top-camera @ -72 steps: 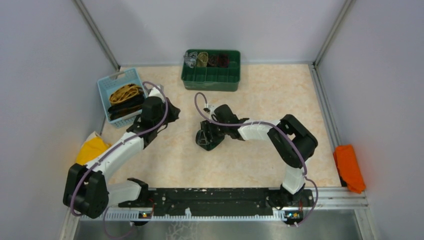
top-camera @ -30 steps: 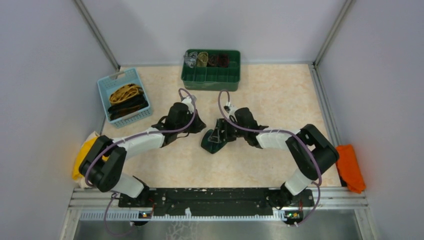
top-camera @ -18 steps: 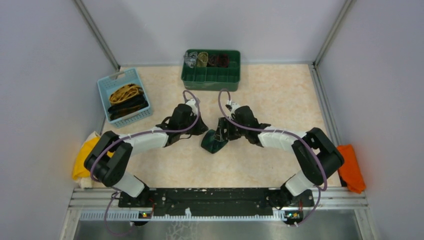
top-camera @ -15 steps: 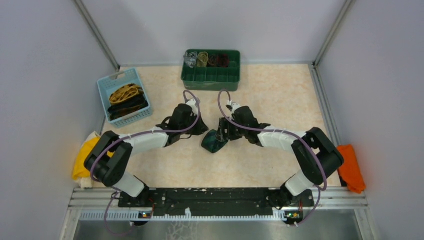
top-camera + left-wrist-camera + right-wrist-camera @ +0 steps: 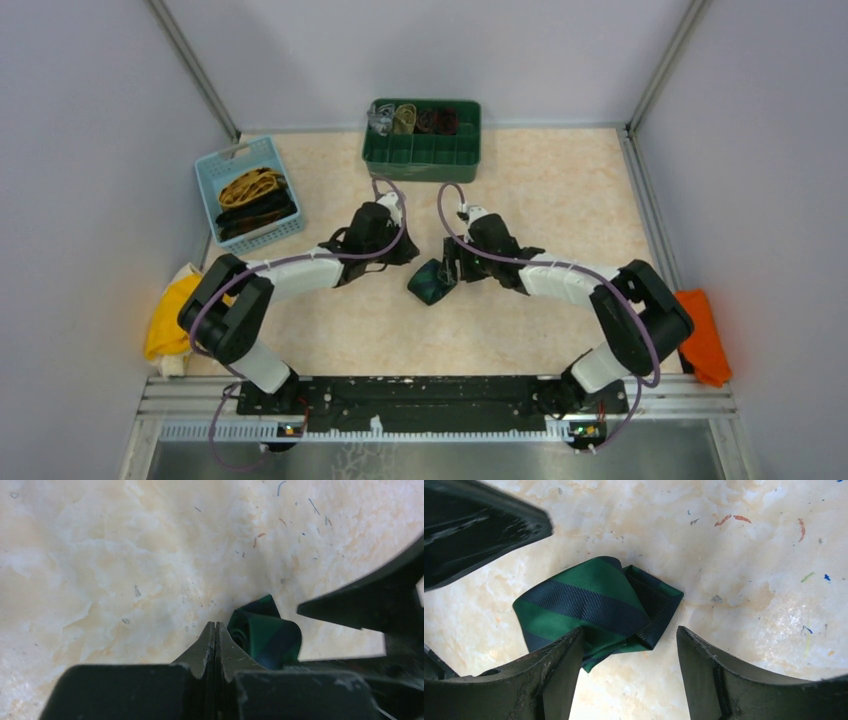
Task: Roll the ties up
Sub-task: Roll the tie at the center of the board.
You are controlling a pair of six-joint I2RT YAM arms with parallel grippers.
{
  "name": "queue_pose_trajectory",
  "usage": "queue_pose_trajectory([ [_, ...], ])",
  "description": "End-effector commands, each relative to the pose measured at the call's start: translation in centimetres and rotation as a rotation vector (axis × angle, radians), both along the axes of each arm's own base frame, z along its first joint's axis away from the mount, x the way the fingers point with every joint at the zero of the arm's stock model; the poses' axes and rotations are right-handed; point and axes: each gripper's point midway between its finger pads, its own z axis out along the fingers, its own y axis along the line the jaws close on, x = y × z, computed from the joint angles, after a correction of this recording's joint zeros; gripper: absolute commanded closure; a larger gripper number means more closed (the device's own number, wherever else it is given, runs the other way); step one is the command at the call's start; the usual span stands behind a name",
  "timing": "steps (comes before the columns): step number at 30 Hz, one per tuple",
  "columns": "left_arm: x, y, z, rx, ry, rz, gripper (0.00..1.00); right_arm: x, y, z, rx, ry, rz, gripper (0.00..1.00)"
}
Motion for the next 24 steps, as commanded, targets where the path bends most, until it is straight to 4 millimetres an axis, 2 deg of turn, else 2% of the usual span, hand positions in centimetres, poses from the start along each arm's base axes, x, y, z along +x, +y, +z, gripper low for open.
queue_pose_trajectory([
  [1,1.7,0.0,-1.1,0.081,-0.018,0.014,1.00,-0.2,-0.4,3.5,0.040,-0.074,0.021,0.32],
  [4,2.3,-0.3,-2.3,0.118,0.006,0.009,1.00,-1.5,-0.8,4.0,0.041,-0.052,0.032,0.31],
  [7,2.5,-0.3,-3.7,0.147,0.040,0.015,1.00,-2.7,-1.5,3.2,0.036,-0.023,0.030,0.33],
  [9,2.3,-0.5,-4.3,0.153,0.055,0.003,1.00,-3.6,-1.9,2.3,0.026,0.009,0.034,0.42],
  [11,2.0,-0.9,-4.8,0.144,0.081,-0.020,1.00,-4.5,-2.1,1.2,0.019,0.046,0.041,0.57],
  [12,1.8,-1.3,-4.9,0.133,0.092,-0.037,1.00,-5.0,-2.0,0.8,0.025,0.063,0.048,0.59],
  [14,1.5,-2.2,-4.9,0.106,0.105,-0.078,1.00,-5.8,-1.7,0.0,0.049,0.091,0.055,0.75],
  [17,1.4,-3.1,-5.0,0.089,0.121,-0.122,1.00,-6.1,-0.8,-0.8,0.100,0.104,0.045,0.91],
  [20,1.4,-3.6,-5.2,0.097,0.125,-0.172,1.00,-6.1,-0.2,-1.6,0.143,0.122,0.028,1.00],
  [24,1.9,-4.1,-5.2,0.130,0.110,-0.229,1.00,-5.8,0.5,-3.2,0.170,0.147,0.006,1.00],
])
